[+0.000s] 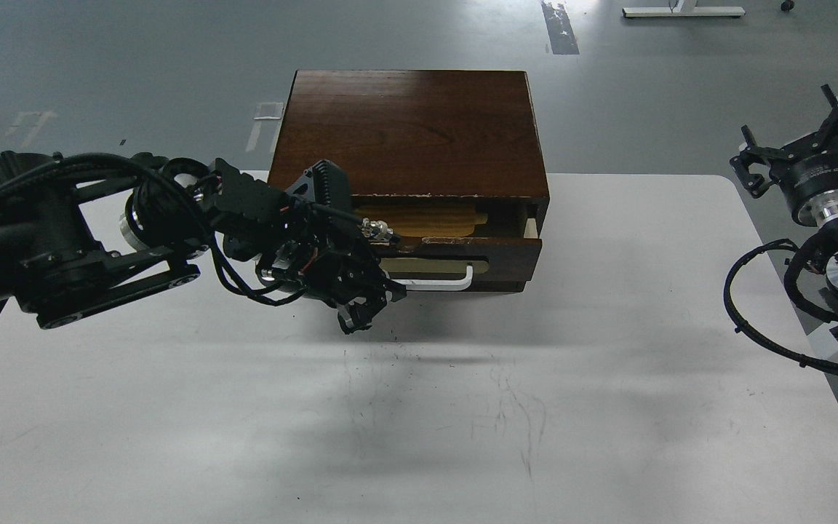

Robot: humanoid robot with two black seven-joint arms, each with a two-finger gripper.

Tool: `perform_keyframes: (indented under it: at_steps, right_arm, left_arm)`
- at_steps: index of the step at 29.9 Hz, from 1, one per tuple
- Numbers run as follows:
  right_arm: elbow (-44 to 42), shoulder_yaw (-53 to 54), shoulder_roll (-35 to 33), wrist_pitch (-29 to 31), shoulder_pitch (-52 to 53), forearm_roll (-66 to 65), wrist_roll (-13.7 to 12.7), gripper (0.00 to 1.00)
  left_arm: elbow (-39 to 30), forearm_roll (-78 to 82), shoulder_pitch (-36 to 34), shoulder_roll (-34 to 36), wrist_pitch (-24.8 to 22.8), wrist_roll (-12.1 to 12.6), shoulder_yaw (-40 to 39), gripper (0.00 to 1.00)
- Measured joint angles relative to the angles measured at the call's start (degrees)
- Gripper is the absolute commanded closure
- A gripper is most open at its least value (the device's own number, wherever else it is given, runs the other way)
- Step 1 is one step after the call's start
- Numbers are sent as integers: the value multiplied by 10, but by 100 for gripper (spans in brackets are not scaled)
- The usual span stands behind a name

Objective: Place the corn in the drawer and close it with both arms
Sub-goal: 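Push the drawer front with the left gripper into the box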

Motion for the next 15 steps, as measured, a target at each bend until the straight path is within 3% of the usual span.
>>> perform_keyframes:
  at_steps: [15]
  right_arm:
    - [0,0,-1,0,0,0,0,0]
  left_arm:
    - [59,0,-1,-14,-1,-1,0,100]
